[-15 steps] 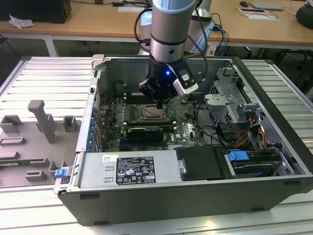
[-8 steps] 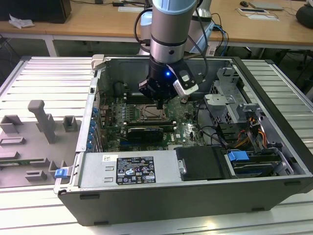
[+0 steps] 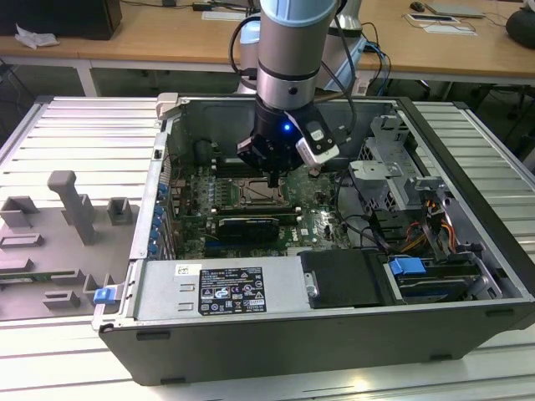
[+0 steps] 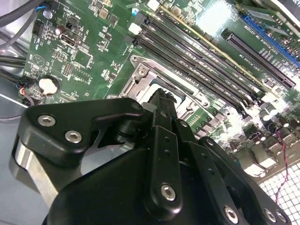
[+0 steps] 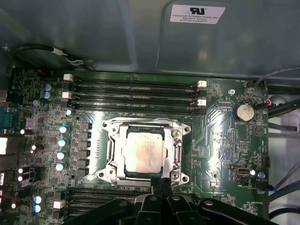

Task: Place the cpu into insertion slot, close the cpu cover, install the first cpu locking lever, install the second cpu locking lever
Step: 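Install the second cpu locking lever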

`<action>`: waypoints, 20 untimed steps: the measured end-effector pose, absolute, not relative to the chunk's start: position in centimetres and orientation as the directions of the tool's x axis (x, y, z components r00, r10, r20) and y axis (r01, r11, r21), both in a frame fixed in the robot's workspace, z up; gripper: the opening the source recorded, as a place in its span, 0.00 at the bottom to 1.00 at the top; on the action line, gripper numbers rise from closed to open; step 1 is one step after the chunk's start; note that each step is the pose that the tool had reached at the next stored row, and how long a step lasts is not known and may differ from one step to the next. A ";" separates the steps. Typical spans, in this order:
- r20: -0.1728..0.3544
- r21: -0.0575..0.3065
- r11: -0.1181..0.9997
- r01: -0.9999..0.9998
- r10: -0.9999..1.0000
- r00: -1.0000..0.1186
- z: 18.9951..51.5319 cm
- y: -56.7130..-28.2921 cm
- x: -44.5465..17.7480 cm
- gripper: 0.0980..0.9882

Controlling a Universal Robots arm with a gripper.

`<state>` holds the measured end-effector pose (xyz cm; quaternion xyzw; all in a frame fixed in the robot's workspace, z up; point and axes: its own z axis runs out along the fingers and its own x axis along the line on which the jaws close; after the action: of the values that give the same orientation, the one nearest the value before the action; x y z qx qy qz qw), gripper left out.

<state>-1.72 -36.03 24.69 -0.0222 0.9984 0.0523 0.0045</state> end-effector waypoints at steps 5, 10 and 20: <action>-0.011 0.104 0.994 -0.045 -0.044 -0.999 24.7 -36.3 -1.7 0.01; -0.011 0.106 0.993 -0.045 -0.044 -0.999 24.7 -36.4 -1.8 0.01; -0.012 0.117 0.992 -0.045 -0.044 -0.999 24.3 -37.4 -3.4 0.01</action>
<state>-3.41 -37.44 24.27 -0.0221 0.9980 0.0588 0.0046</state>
